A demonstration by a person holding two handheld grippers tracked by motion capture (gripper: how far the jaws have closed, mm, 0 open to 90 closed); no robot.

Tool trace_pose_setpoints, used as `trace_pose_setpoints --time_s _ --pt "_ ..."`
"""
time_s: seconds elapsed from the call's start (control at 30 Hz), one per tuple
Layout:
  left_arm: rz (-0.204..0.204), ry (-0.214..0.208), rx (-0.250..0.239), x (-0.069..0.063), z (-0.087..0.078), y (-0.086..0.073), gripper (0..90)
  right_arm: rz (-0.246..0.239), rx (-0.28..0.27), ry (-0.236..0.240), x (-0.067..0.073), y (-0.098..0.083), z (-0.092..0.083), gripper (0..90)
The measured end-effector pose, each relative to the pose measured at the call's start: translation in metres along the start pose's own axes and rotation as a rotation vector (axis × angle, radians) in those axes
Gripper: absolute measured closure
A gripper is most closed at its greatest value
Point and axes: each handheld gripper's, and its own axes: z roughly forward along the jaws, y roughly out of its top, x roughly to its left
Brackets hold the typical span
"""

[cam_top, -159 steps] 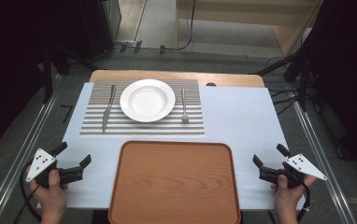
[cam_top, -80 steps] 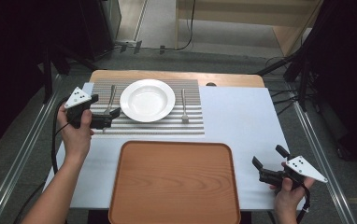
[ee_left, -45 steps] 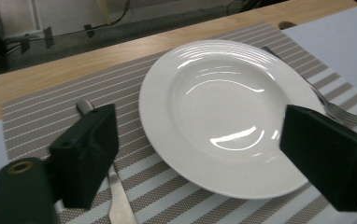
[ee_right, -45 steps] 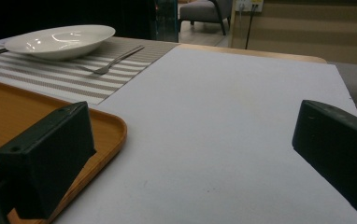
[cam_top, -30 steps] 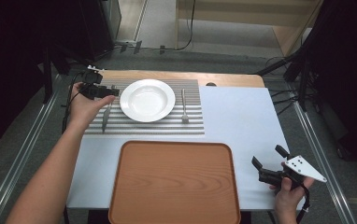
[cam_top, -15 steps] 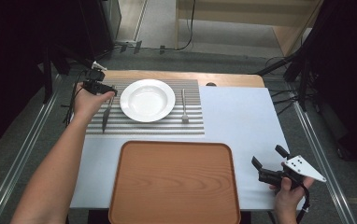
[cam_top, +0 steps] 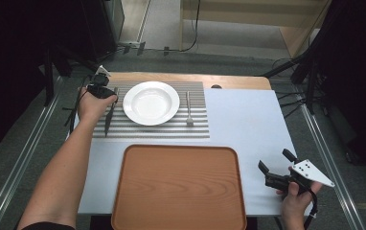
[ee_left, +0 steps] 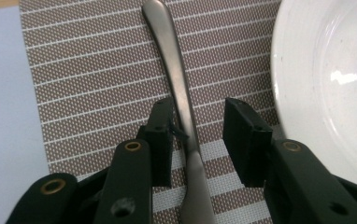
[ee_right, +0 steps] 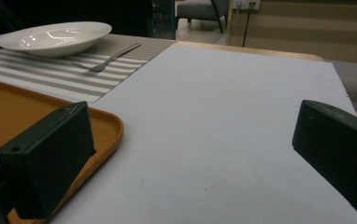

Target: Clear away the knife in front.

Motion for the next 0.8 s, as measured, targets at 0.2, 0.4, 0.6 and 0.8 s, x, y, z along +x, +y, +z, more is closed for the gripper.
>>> trace_pose_setpoints --time_s 0.2,0.4,0.6,0.8 --pt "0.040 -0.012 0.045 -0.001 0.006 -0.002 72.3 -0.001 0.000 -0.001 0.000 0.000 0.000 0.0" --pt "0.043 0.010 0.060 -0.002 0.012 -0.003 73.0 -0.001 0.000 -0.002 0.000 0.000 0.000 0.0" --pt "0.029 0.033 0.079 0.000 0.017 -0.004 74.2 0.000 0.000 -0.003 0.000 0.000 0.000 0.0" --pt "-0.026 0.003 0.080 0.005 0.018 -0.003 77.2 -0.002 0.001 -0.002 0.000 0.000 0.000 0.0"
